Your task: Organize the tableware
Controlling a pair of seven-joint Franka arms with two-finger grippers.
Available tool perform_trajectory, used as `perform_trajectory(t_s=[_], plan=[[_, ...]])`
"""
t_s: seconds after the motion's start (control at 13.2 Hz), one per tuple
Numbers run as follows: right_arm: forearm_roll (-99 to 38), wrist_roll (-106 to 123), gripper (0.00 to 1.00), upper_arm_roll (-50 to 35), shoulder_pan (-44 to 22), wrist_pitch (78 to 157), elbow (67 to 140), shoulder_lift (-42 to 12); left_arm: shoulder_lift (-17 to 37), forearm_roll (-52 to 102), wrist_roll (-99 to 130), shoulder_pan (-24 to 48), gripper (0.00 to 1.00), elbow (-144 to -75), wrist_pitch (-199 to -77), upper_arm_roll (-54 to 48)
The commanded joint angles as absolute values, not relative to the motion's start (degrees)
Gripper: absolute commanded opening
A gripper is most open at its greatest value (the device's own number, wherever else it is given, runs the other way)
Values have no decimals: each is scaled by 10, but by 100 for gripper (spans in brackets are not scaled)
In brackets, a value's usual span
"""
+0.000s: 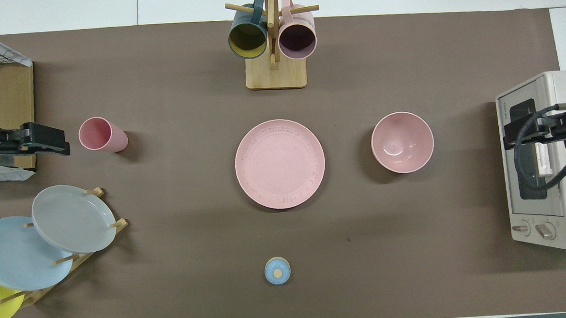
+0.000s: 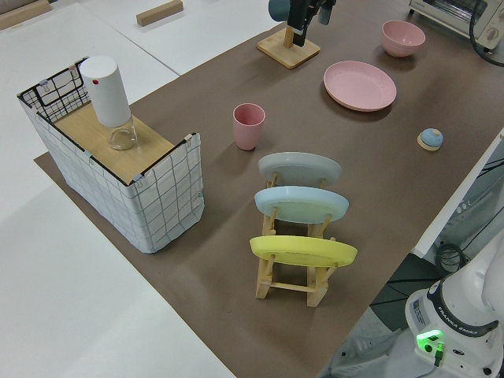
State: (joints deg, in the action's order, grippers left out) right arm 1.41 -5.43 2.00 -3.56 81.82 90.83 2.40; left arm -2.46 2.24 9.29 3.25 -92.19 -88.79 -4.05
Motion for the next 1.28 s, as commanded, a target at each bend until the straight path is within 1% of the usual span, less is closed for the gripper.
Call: perform_trajectory(t_s=[0.0, 0.45, 0.6, 0.75, 0.91, 1.06, 1.13, 1.21], plan=[[3, -49, 100, 18, -33, 826, 913, 29, -41, 31, 97, 33, 100, -941, -903, -40], [0, -65, 100, 15, -33, 824, 919, 35, -41, 31, 100, 33, 100, -940, -905, -40], [0, -62, 100, 5, -47, 820, 919, 36, -40, 31, 101, 34, 100, -940, -905, -40], [0, -62, 100, 4, -71, 845, 920, 32, -40, 31, 102, 34, 100, -940, -911, -40], [2, -82, 100, 2, -114, 866, 918, 11, -40, 31, 102, 35, 100, -938, -910, -40], [4, -136, 100, 1, -151, 884, 909, -22, -40, 31, 102, 36, 100, -939, -910, -40], [3, -145, 100, 0, -168, 906, 905, -39, -40, 31, 102, 36, 100, -940, -907, -40], [3, -147, 100, 0, -190, 964, 916, -71, -41, 31, 99, 35, 100, -941, -908, -40]])
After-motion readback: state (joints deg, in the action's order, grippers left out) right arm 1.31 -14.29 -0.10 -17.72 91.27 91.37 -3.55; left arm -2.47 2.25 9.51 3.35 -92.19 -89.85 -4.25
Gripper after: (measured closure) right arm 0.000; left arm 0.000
